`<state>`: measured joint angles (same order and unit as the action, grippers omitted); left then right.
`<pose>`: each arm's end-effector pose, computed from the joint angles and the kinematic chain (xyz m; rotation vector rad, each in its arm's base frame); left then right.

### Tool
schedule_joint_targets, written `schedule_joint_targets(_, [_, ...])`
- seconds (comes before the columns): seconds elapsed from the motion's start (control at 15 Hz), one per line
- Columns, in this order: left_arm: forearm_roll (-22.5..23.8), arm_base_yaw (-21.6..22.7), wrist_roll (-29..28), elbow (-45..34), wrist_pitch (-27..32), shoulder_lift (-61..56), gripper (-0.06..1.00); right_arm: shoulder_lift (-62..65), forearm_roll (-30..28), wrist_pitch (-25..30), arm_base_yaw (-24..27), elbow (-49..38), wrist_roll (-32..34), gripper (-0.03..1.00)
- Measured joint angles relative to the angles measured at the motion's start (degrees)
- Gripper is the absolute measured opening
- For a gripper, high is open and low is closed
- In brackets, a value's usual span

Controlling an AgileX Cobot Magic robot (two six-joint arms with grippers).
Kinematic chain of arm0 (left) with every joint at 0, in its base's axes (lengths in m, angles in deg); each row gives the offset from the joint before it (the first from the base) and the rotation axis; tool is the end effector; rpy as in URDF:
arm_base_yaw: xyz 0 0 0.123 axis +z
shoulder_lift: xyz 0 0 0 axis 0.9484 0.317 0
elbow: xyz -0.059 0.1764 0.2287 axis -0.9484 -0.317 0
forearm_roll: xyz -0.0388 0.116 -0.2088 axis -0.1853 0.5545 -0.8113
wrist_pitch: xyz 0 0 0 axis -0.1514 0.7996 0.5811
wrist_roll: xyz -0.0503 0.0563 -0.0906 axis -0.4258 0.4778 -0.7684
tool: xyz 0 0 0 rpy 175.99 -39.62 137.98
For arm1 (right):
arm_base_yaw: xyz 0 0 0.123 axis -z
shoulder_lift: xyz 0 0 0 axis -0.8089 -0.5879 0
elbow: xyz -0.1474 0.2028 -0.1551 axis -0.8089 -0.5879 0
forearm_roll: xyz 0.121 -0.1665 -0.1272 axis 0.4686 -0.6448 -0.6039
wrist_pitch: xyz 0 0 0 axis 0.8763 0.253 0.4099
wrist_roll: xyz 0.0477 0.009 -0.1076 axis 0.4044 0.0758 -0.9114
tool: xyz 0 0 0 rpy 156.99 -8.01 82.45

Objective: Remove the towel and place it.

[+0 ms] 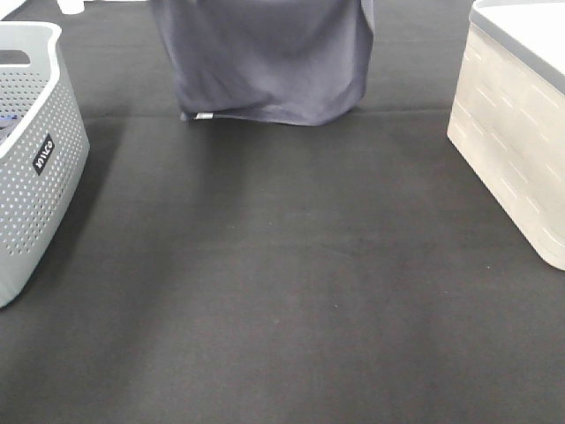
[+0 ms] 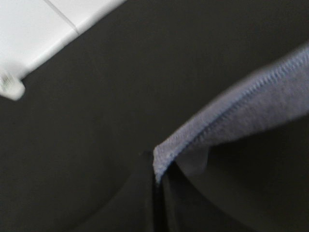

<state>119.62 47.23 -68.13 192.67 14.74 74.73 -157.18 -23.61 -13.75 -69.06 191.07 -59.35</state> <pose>0.4776 -0.1782 0.2919 0.7191 2.0002 0.3147 0.4889 0.1400 0.3038 -0.8462 2.0206 -0.0555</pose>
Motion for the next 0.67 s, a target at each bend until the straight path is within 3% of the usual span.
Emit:
schedule_joint_targets(0.13, [-4.98,-1.72,6.82,-0.17,9.57,1.09,0.0,-0.8,0.69,11.23,0.0,-0.4,0.0,0.0])
schedule_joint_targets(0.47, [-25.78,-2.06,25.1,-0.17,32.54,1.32,0.0,-1.38,1.38,34.26,0.0,-0.4,0.52,0.0])
schedule_joint_targets(0.53, [-27.96,-1.89,27.62,-0.17,37.13,1.83,0.0,-2.01,2.41,36.15,0.0,-0.4,0.57,0.0])
schedule_joint_targets(0.67, [-30.94,-1.89,30.25,-0.23,39.65,3.67,0.0,-2.98,4.7,36.67,0.0,-1.2,0.69,0.0])
